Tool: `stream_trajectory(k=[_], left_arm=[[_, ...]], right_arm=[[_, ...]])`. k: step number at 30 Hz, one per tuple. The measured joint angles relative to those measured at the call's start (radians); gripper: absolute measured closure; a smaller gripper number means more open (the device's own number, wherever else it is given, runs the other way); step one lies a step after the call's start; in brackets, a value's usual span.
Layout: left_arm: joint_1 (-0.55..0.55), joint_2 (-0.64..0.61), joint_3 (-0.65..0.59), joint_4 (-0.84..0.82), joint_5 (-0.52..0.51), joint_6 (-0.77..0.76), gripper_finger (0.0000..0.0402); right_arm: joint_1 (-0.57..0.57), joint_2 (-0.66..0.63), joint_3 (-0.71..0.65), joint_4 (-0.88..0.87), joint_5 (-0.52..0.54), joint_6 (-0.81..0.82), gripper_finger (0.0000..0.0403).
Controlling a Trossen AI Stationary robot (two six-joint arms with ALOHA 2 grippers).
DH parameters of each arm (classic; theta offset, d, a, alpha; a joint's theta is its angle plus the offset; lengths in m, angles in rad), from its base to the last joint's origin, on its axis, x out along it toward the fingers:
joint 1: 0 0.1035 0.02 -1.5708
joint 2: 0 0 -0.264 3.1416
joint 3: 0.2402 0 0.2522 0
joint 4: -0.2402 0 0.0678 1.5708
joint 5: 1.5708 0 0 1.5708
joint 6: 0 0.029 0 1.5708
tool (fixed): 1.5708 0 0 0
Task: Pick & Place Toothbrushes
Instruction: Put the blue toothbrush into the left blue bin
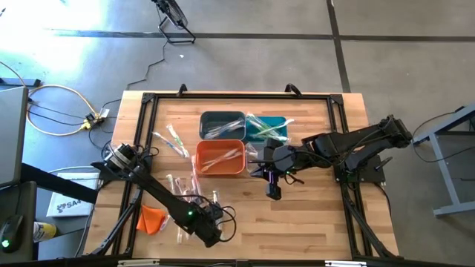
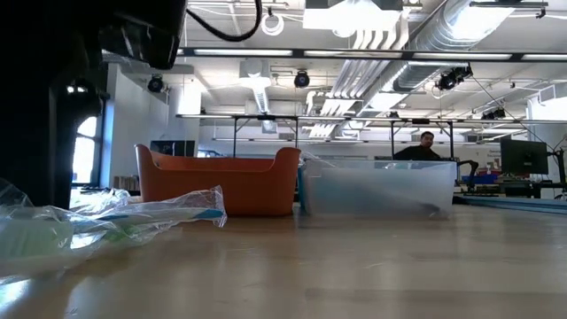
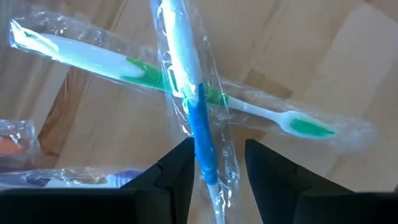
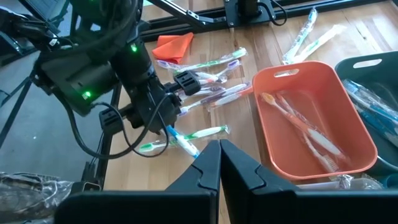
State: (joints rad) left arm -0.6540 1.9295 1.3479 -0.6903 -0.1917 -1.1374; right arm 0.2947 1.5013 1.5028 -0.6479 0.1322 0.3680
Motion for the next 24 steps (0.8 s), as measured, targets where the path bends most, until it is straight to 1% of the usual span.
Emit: stream_trajectory(k=[7, 13, 15, 18, 21, 24], left_arm=[[0.000, 0.048, 0.001, 0.014, 0.014, -0.013, 0.0263], [0.000, 0.052, 0.002, 0.013, 0.019, -0.023, 0.0267], [0.000, 0.052, 0.002, 0.013, 0.020, -0.023, 0.0278], [0.000, 0.052, 0.002, 0.013, 0.029, -0.023, 0.0308], [0.000, 0.052, 0.001, 0.003, 0.031, -0.023, 0.0342], [0.000, 0.040, 0.000, -0.019, 0.052, -0.018, 0.0367]], right_arm=[[0.000, 0.000, 0.000, 0.000, 0.000, 0.000, 0.0401], [0.000, 0.000, 0.000, -0.002, 0.000, -0.005, 0.0401], [0.000, 0.000, 0.000, -0.002, 0.000, -0.007, 0.0401], [0.000, 0.000, 0.000, -0.007, 0.000, -0.007, 0.0401], [0.000, 0.000, 0.000, -0.055, -0.002, -0.002, 0.0401], [0.000, 0.000, 0.000, -0.100, -0.002, 0.000, 0.0401]])
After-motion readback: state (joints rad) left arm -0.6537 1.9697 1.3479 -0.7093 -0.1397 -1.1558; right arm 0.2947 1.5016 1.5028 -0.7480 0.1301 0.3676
